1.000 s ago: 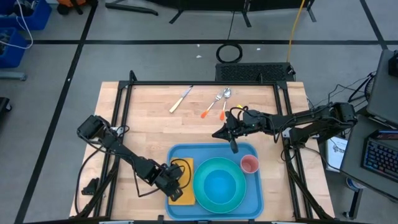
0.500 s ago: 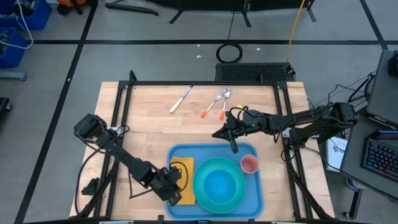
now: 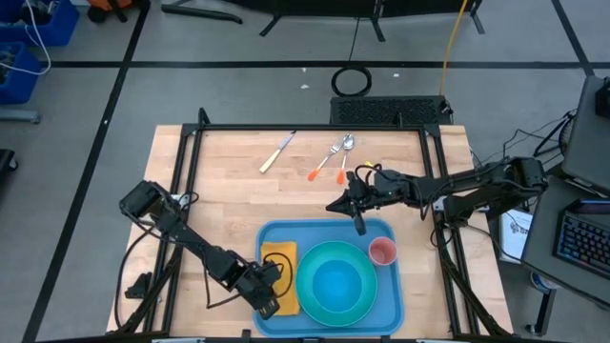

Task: Set up tray
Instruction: Put the yellow table napkin on the blue tray to the left of the light blue plate, then put the orange fork on top of the yellow table napkin

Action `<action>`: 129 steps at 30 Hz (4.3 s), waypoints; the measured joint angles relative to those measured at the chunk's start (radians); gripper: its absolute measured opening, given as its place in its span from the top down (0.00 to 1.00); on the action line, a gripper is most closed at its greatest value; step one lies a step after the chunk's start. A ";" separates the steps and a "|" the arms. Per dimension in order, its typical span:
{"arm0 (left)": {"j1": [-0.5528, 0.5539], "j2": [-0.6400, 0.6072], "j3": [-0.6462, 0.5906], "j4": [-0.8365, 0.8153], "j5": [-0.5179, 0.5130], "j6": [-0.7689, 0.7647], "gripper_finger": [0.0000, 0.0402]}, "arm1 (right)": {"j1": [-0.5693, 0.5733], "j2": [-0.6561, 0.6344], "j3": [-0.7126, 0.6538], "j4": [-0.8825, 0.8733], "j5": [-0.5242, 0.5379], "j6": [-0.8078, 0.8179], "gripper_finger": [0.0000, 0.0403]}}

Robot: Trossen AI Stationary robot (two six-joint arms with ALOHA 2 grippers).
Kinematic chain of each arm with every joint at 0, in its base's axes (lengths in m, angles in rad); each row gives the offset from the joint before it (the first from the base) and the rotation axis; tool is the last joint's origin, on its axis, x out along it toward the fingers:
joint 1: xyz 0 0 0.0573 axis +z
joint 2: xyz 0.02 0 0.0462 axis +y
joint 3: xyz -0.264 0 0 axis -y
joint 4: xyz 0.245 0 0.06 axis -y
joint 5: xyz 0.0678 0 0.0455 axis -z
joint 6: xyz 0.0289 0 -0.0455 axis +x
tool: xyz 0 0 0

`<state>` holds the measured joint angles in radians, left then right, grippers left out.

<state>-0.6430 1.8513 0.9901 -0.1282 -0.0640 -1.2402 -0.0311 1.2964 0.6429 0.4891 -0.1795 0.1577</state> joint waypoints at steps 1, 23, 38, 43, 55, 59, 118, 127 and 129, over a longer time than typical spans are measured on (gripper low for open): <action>0.002 0.005 0.000 0.006 0.003 0.000 1.00 | 0.000 0.000 -0.005 0.013 0.000 0.000 1.00; -0.011 -0.076 -0.003 -0.023 -0.311 0.153 1.00 | 0.001 0.000 -0.008 0.142 -0.114 -0.039 1.00; -0.035 -0.186 -0.002 0.184 -0.567 0.596 1.00 | 0.003 -0.234 -0.008 0.071 -0.103 -0.077 1.00; -0.006 -0.247 -0.022 0.229 -0.566 0.725 1.00 | 0.032 -0.347 -0.008 -0.048 -0.028 -0.130 1.00; 0.034 -0.464 -0.298 0.619 -0.508 0.901 1.00 | 0.130 -0.654 -0.156 -0.015 0.135 -0.145 1.00; 0.039 -0.510 -0.389 0.706 -0.450 0.892 1.00 | 0.131 -0.749 -0.224 -0.038 0.092 -0.019 1.00; 0.439 -0.511 -0.372 0.624 -0.430 0.664 0.84 | 0.131 -1.096 -0.628 0.030 0.047 0.040 1.00; 0.683 -0.511 -0.212 0.336 -0.259 0.683 0.56 | 0.131 -1.096 -0.629 0.030 0.047 0.040 1.00; 0.731 -0.511 -0.179 0.304 -0.201 0.710 0.51 | 0.131 -1.096 -0.629 0.030 0.047 0.040 1.00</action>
<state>0.0885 1.3407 0.8115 0.1757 -0.2655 -0.5299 0.1001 0.2001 0.0139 0.5190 -0.1326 0.1974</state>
